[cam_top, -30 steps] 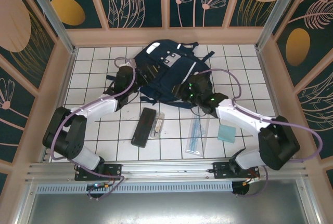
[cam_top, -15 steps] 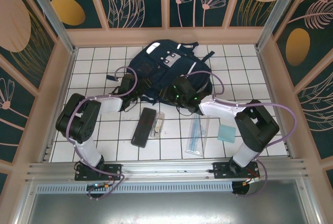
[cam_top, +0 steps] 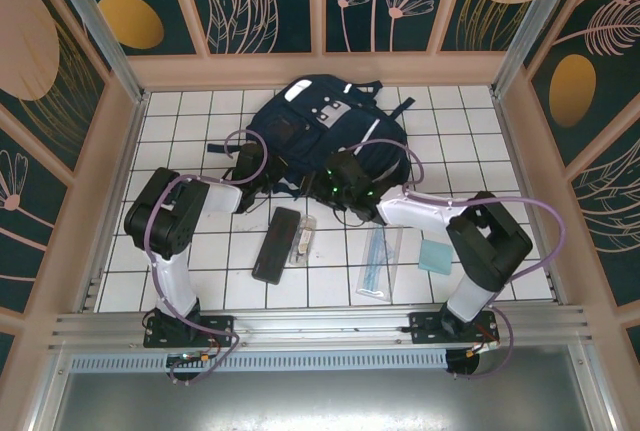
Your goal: Pack books, pencil case, and school supplies into a backpack
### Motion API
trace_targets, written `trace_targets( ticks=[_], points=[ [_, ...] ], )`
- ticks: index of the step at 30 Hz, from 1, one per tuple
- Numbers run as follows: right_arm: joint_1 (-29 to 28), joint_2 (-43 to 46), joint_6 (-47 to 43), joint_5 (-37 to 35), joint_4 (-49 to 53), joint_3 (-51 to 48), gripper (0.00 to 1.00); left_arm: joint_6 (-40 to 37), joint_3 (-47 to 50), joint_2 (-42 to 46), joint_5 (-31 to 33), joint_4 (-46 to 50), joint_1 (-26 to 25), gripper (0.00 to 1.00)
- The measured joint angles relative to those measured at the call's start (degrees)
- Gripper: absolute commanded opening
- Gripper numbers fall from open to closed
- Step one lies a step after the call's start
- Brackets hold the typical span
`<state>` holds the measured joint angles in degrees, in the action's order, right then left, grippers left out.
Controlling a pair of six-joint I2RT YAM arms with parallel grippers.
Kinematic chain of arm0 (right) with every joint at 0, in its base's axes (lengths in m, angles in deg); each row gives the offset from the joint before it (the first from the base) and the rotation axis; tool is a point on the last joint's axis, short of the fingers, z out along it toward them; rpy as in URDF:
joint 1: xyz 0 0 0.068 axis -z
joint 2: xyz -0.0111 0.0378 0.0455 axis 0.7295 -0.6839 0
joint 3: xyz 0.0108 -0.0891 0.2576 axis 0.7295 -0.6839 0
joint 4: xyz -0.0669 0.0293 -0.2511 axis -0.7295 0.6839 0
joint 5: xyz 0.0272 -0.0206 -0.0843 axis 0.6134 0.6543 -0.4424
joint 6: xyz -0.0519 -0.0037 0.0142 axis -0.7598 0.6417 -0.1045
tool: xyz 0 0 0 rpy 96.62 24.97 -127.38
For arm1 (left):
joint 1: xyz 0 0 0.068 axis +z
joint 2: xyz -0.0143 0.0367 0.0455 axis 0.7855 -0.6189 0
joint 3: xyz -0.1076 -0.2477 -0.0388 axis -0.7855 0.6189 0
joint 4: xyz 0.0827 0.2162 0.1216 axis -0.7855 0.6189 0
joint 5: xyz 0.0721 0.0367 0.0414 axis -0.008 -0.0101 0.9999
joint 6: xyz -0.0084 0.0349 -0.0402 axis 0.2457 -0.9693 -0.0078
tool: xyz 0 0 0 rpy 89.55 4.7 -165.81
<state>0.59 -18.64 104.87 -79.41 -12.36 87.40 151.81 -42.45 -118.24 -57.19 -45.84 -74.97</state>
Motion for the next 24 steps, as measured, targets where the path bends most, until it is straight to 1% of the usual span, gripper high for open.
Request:
trace_targets(
  ticks=[3, 10, 17, 20, 22, 24],
  points=[
    [-0.5, -2.5, 0.6, 1.0, -0.5, 0.2, 0.49, 1.9, 0.2, 0.7, -0.1, 0.0, -0.3, 0.00],
    [-0.6, -7.5, 0.8, 0.6, -0.5, 2.1, 0.47, 5.8, 1.9, 7.5, 0.0, 0.0, -1.6, 0.00],
    [-0.6, -11.5, -1.5, -1.7, -0.3, 6.9, 0.44, 8.4, 4.1, 8.3, -0.6, -0.9, -2.0, 0.00],
    [-0.7, -13.3, -3.8, -3.8, 0.3, 9.4, 0.35, 9.2, 4.8, 8.3, -0.6, -1.9, -2.0, 0.00],
    [-0.7, -14.1, -5.2, -4.8, 1.3, 10.3, 0.27, 9.6, 4.9, 8.3, -0.6, -2.3, -2.0, 0.00],
    [-0.8, -14.7, -6.3, -5.7, 2.1, 10.8, 0.23, 9.8, 5.0, 8.3, -0.6, -2.4, -2.0, 0.00]
  ],
)
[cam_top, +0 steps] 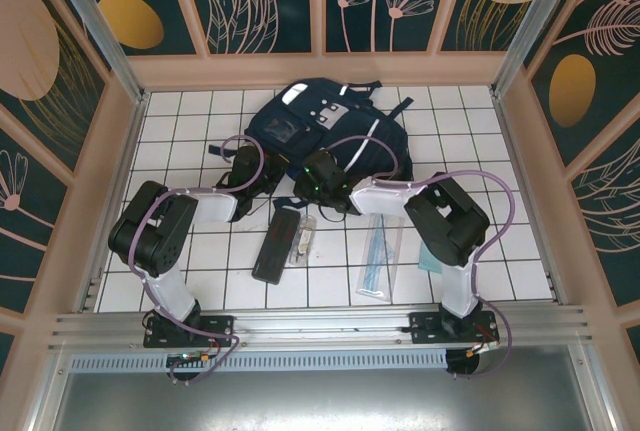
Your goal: Pack books, pencil case, and school supplies into a backpack
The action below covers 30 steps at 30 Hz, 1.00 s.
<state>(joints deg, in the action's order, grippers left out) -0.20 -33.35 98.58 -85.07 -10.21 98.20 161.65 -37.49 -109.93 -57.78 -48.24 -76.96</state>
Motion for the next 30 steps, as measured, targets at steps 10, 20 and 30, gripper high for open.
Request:
trace_targets(
  ticks=[10, 20, 30],
  points=[
    [-1.2, -0.1, -4.7, -6.1, 2.2, 0.0, 0.00, 1.0, 0.0, 0.1, 0.0, -0.4, 0.0, 0.00],
    [-0.5, 5.8, -8.9, -1.2, 6.1, -4.2, 0.00, -0.4, -1.9, -0.1, 1.5, 1.2, -0.3, 0.00],
    [2.5, 12.3, -10.6, 5.9, 12.2, -12.4, 0.00, -1.0, -4.2, -1.7, 1.4, 1.3, -0.3, 0.00]
  ],
)
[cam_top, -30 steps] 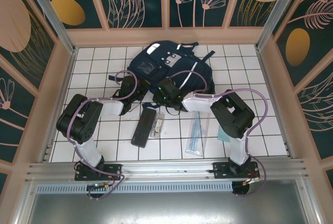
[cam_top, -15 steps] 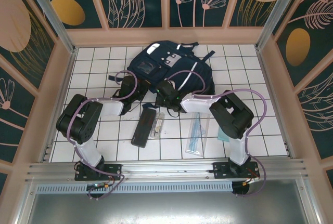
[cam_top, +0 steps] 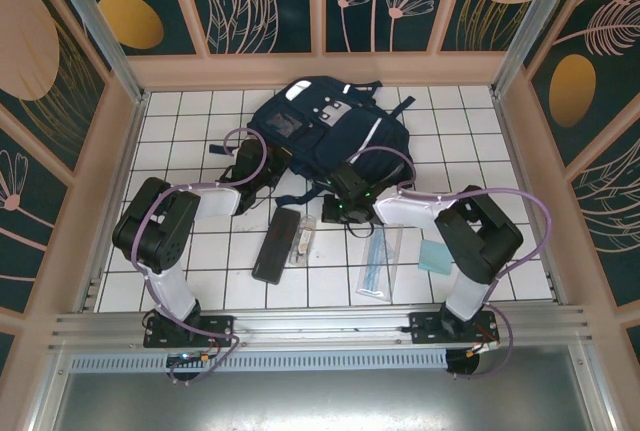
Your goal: Pack books, pencil case, and school supplies into a backpack
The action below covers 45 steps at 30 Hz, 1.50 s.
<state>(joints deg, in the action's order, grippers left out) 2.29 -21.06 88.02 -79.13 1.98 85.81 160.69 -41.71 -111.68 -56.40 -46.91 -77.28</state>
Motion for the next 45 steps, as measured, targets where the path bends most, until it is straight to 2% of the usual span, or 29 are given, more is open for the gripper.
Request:
trace_targets(
  ticks=[3, 10, 15, 21, 28, 31, 34, 36, 40, 45],
  points=[
    [1.0, 1.0, -0.4, 0.2, 1.3, -1.0, 0.02, -0.2, 0.0, 0.0, 0.0, 0.0, 0.0, 0.00],
    [1.4, 1.5, -0.3, 0.9, -2.5, 0.4, 0.49, 0.5, 0.4, 0.1, -0.1, -0.4, 0.0, 0.00],
    [1.4, -1.3, -0.1, 0.9, -7.4, 5.8, 0.58, 0.7, 1.0, 1.0, 0.0, -0.4, -0.3, 0.00],
    [1.2, -7.7, 0.5, 0.3, -9.2, 11.2, 0.59, 1.4, 1.5, 1.7, 0.4, -0.3, -0.4, 0.00],
    [0.0, -10.4, 1.2, -4.2, -11.3, 12.5, 0.59, 2.4, 2.3, 3.2, 1.3, -0.2, -0.4, 0.00],
    [-1.2, -11.1, 0.9, -8.7, -11.8, 12.9, 0.58, 3.1, 2.3, 3.8, 1.4, 0.0, -0.5, 0.00],
    [-2.7, -12.2, 0.7, -13.6, -12.2, 13.5, 0.53, 3.4, 2.3, 4.2, 1.7, 0.2, -0.7, 0.00],
    [-3.1, -13.0, 0.7, -15.8, -12.6, 13.7, 0.47, 3.5, 2.3, 4.5, 1.8, 0.5, -0.7, 0.00],
    [-3.3, -14.3, 0.6, -18.8, -13.0, 13.9, 0.21, 3.9, 2.4, 4.6, 1.9, 0.7, -0.8, 0.00],
    [-3.2, -14.3, -0.1, -19.2, -13.7, 13.7, 0.03, 4.0, 2.4, 4.7, 2.2, 0.7, -0.9, 0.00]
  ],
)
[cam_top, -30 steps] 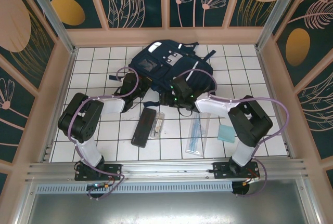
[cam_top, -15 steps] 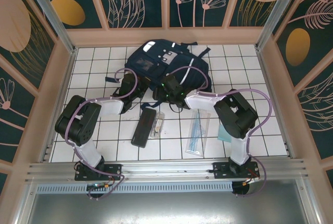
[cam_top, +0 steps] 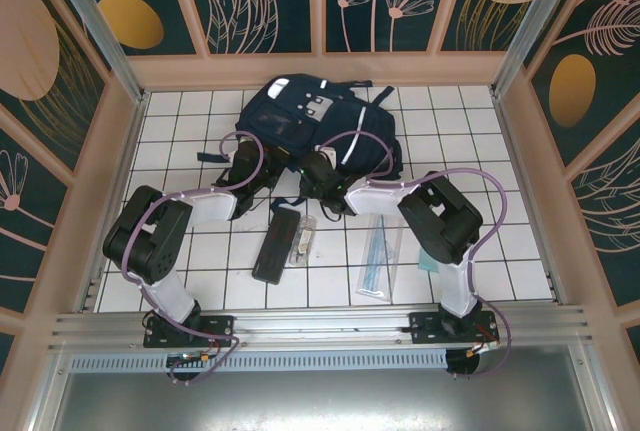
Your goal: Pack books, pencil case, and school supplies into a backpack
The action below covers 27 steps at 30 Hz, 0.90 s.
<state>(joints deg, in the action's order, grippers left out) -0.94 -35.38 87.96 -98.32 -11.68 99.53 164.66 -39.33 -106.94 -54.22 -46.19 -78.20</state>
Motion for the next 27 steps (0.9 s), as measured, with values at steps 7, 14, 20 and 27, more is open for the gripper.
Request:
trace_targets(
  ticks=[7, 14, 20, 27],
  points=[
    [3.0, 2.9, -1.1, 8.7, -1.3, -2.7, 0.00, -1.2, 0.0, 0.7, 1.4, 1.0, -0.5, 0.00],
    [8.8, 5.6, -3.5, 26.6, 3.1, -3.0, 0.00, -4.2, 0.0, 1.0, 1.0, 1.8, -0.1, 0.00],
    [12.1, 7.3, -5.6, 36.3, 10.1, -5.2, 0.00, -6.6, 0.0, 1.0, 0.0, 3.5, 0.3, 0.00],
    [15.0, 10.1, -9.4, 36.7, 20.8, -5.4, 0.00, -8.5, 0.0, 1.0, -0.8, 4.7, 1.1, 0.00]
  ],
)
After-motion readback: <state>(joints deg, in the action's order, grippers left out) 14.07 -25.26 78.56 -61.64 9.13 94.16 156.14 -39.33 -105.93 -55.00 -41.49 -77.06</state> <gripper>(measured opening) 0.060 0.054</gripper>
